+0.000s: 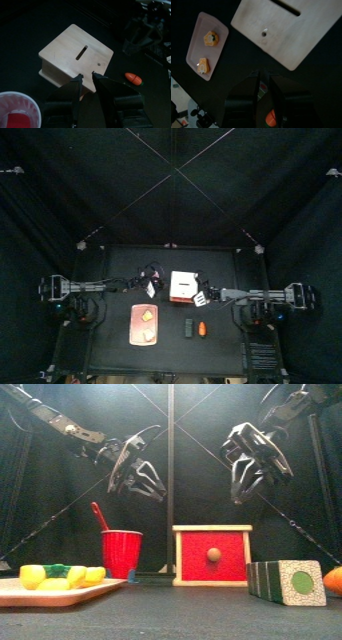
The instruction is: Grab drawer handle
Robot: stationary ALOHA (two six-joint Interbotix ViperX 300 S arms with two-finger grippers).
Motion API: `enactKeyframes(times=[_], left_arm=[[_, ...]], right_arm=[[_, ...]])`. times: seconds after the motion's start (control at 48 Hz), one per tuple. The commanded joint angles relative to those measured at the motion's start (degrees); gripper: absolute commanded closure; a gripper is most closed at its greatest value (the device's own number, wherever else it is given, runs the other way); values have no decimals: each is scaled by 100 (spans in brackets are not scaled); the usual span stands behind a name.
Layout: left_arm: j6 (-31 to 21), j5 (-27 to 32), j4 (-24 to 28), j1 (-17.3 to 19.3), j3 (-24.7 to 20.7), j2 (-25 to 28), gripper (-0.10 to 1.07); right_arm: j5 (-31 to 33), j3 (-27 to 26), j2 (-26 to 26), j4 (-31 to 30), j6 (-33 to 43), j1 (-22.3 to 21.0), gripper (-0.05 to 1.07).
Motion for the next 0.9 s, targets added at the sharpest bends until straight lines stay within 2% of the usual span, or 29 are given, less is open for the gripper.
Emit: enactKeyframes(times=[0.0, 0.104, 0.188, 0.292, 0.396, 0.604, 0.729, 0.875], left_arm=[[9, -35, 79, 35, -308, 149, 32], [9, -35, 79, 35, -457, 343, 35], [0, -35, 70, 35, -545, 483, 39], [0, -35, 70, 35, -659, 721, 45], [0, -35, 70, 44, -800, 932, 46], [0, -35, 79, 53, -1072, 1239, 47], [0, -26, 70, 53, -1187, 1345, 48], [0, -9, 79, 44, -1283, 1485, 48]], right_arm=[[-809, 229, -53, -738, 686, 387, 43], [-1415, 483, 88, -1415, 1547, 571, 43], [-1450, 580, 308, -1942, 2329, 659, 43], [-949, 519, 589, -2549, 3261, 817, 42], [-202, 343, 765, -3155, 3867, 1143, 41], [659, 62, 1107, -3946, 4562, 1696, 29], [703, -9, 1301, -4166, 4799, 1767, 22], [563, -88, 1503, -4175, 4808, 1767, 20]])
